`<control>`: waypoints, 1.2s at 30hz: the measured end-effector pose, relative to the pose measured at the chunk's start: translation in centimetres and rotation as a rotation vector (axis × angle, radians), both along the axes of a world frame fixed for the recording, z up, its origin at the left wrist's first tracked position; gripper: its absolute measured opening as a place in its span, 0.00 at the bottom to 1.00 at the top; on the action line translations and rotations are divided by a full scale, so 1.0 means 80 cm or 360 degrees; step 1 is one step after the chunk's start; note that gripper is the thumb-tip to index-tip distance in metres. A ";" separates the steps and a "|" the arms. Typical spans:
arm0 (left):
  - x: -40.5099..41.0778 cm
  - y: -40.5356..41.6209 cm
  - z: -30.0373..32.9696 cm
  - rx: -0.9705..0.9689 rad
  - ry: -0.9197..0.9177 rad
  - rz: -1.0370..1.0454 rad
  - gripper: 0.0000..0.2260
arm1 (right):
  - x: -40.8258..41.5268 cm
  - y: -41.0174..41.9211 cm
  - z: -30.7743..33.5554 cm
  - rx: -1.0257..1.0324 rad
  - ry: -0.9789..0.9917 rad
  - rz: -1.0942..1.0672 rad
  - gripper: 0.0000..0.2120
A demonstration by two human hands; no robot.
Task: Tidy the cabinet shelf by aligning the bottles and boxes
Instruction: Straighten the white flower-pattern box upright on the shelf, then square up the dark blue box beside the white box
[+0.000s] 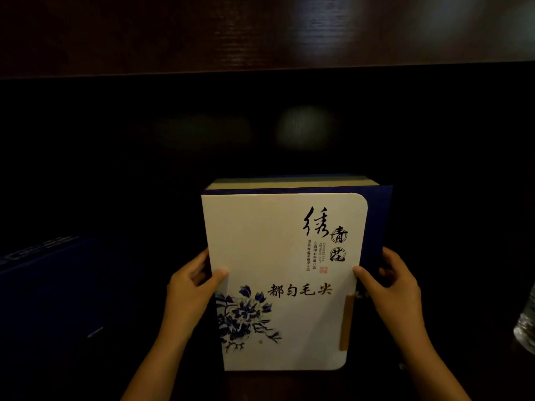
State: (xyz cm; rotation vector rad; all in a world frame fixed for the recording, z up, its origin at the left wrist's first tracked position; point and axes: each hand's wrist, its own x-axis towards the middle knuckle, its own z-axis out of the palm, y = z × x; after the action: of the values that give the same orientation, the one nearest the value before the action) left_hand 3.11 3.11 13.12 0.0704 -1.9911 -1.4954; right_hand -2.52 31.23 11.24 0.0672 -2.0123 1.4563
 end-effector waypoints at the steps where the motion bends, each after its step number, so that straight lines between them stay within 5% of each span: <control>1: 0.000 0.001 0.000 -0.0005 0.0000 0.0001 0.24 | -0.002 -0.001 -0.002 -0.0004 -0.0005 0.0007 0.29; 10: 0.023 -0.009 0.008 -0.0079 0.0028 0.0093 0.28 | 0.018 0.010 0.006 0.0215 0.0326 -0.0139 0.38; 16: 0.055 -0.056 0.003 -0.0145 -0.0006 0.0129 0.28 | 0.062 -0.053 0.027 0.0595 0.0861 -0.0010 0.29; 24: 0.089 -0.172 -0.004 -0.0160 -0.0116 0.0131 0.29 | 0.086 -0.255 0.030 0.0375 0.0529 0.0929 0.26; 36: 0.170 -0.402 0.009 -0.0800 -0.0160 0.0810 0.31 | 0.042 -0.502 0.010 0.0641 0.0192 0.0883 0.38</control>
State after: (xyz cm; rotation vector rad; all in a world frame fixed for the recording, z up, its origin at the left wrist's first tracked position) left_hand 16.70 -29.03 13.83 0.4107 -2.1592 -0.6670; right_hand 0.81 -8.93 12.07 0.9227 -2.2564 1.2809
